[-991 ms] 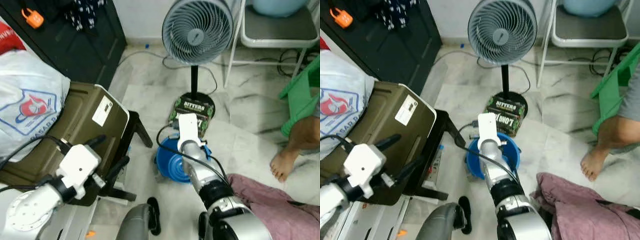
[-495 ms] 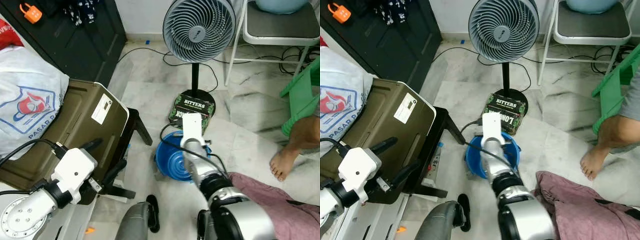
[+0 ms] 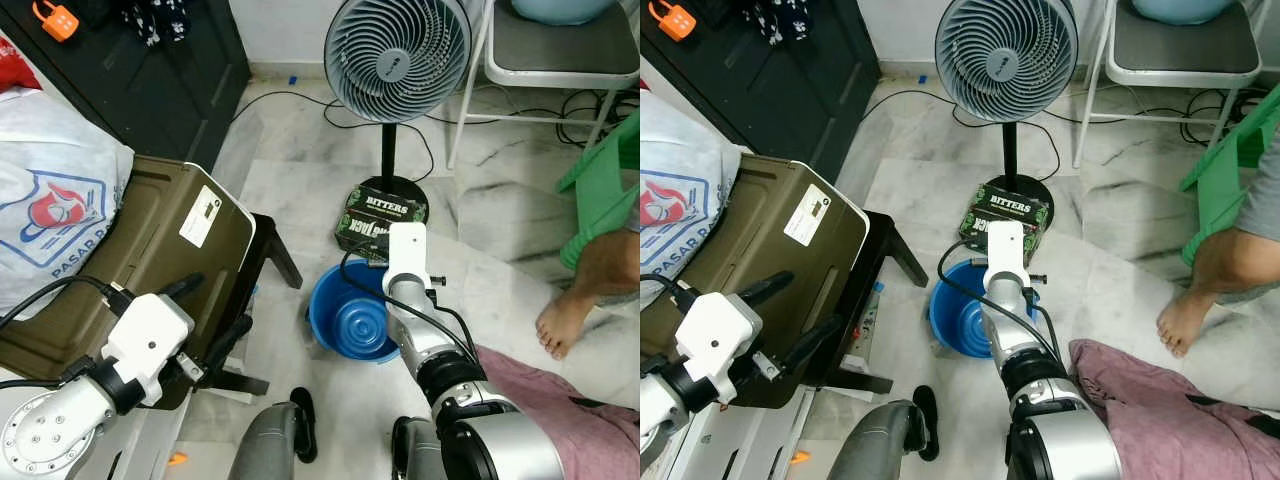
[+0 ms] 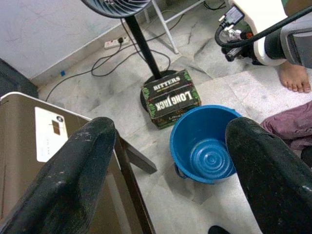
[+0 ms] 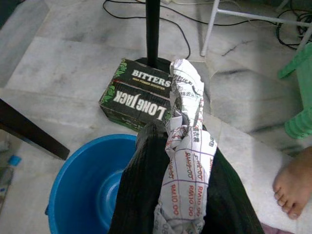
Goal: Clean up the room
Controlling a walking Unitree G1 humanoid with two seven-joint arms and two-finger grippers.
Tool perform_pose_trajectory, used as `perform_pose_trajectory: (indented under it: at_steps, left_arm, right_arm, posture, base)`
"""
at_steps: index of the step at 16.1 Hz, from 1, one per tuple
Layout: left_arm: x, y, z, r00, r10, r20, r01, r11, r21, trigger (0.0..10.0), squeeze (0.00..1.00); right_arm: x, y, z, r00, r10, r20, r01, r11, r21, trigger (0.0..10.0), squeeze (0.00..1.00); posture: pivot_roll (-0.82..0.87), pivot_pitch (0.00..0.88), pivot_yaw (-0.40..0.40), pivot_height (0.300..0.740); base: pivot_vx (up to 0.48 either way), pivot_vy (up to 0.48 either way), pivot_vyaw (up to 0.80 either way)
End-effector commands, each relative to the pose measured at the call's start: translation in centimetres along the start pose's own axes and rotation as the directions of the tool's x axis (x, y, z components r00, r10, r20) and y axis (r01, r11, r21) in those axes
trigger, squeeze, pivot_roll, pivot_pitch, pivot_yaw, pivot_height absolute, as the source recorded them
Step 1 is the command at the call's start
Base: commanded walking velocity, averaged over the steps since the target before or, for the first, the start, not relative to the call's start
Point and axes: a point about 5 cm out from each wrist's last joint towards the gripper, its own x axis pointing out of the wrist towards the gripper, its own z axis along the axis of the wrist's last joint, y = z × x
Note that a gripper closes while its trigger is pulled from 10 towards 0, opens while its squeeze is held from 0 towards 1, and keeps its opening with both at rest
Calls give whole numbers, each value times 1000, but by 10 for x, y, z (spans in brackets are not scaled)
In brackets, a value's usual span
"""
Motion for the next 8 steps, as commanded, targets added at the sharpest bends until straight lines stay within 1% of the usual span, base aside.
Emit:
perform_pose_trajectory:
  at_steps: [1,3,8]
  left_arm:
    - [-3,0,-3,1000,3,-25,-3,1000,2,10000,0]
    - [-3,0,-3,1000,4,-26,-4,1000,2,10000,0]
    - [-3,0,-3,1000,9,-28,-9,1000,4,10000,0]
  right_arm:
    - [-3,6,-2,1000,15,0,-15,999,30,10000,424]
    - [-4,7,0,1000,20,6,-20,999,36,10000,1000]
    - [-4,10,6,999,25,33,-27,998,61,10000,1000]
  posture:
    - [195,294,167,740]
    - [196,295,168,740]
    - [195,299,171,740]
  base:
    - [0,0,0]
    - [0,0,0]
    - [0,0,0]
